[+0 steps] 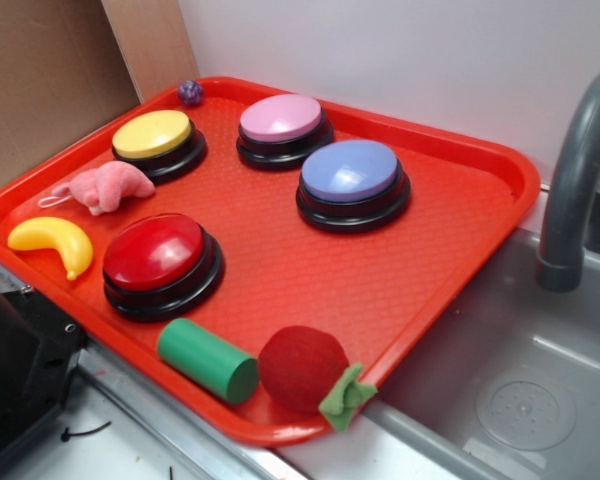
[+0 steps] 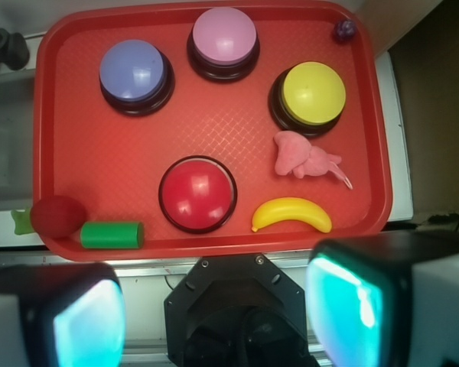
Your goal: Push the yellow button.
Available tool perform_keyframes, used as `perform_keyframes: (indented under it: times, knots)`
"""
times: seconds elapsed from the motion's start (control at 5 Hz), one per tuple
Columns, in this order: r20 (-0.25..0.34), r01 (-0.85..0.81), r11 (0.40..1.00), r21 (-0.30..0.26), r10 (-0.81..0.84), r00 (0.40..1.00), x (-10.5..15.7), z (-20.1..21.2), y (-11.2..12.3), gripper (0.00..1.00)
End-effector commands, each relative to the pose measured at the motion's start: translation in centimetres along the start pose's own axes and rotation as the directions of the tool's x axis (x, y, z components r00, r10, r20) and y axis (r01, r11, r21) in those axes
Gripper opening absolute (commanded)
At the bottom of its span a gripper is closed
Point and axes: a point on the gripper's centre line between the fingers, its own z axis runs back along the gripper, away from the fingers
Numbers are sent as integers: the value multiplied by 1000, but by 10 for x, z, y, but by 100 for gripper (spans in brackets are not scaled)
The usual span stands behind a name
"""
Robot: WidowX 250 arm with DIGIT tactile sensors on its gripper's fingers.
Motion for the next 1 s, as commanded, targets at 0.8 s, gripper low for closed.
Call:
perform_keyframes:
  times: [0.8]
  knots:
    - [168, -482, 875, 52, 468, 868, 84, -92, 88, 100]
